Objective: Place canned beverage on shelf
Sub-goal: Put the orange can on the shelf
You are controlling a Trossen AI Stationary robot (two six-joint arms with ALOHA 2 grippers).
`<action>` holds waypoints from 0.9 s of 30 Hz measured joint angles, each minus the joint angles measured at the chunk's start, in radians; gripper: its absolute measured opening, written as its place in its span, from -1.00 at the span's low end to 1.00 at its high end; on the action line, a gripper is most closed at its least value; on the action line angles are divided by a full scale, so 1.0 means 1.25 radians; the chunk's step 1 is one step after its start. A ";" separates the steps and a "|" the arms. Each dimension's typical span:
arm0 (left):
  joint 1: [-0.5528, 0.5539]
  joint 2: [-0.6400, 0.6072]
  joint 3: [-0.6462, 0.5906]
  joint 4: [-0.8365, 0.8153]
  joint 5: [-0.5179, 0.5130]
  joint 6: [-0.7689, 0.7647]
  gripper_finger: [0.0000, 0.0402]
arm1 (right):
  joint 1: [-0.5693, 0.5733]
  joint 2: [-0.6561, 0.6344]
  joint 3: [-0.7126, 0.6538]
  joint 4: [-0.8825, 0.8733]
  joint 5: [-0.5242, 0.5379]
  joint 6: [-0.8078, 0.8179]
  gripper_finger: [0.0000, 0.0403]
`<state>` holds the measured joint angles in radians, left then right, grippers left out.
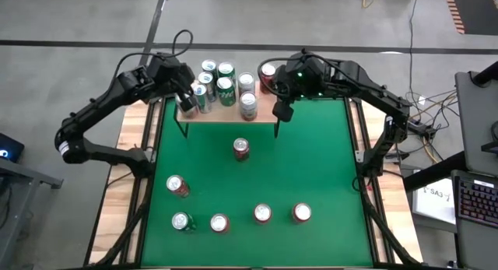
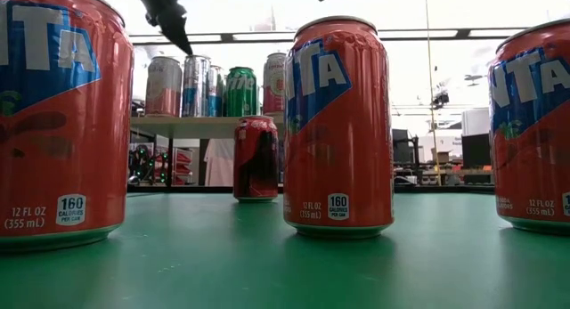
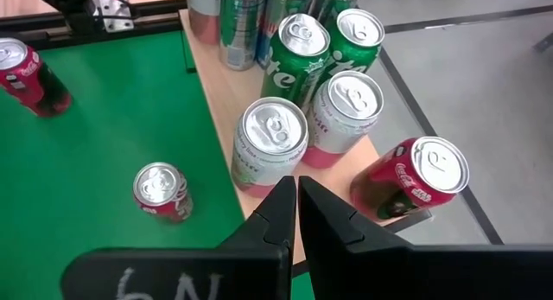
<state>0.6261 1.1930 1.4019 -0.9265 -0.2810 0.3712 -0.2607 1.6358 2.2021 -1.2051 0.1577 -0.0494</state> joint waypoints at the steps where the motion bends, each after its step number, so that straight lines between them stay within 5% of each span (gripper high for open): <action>1: 0.001 0.001 -0.004 0.001 -0.003 -0.007 -1.00 | 0.000 0.000 0.000 -0.001 0.000 0.000 -0.95; 15: 0.003 0.001 -0.037 0.006 -0.027 -0.051 -1.00 | 0.000 0.000 0.000 -0.011 0.000 -0.002 -0.95; 27: 0.002 0.001 -0.039 -0.018 0.034 -0.086 -1.00 | 0.000 0.001 0.000 -0.012 0.000 0.004 -0.95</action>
<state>0.6283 1.1938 1.3537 -0.9488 -0.2378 0.2632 -0.2604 1.6371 2.2021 -1.2198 0.1577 -0.0448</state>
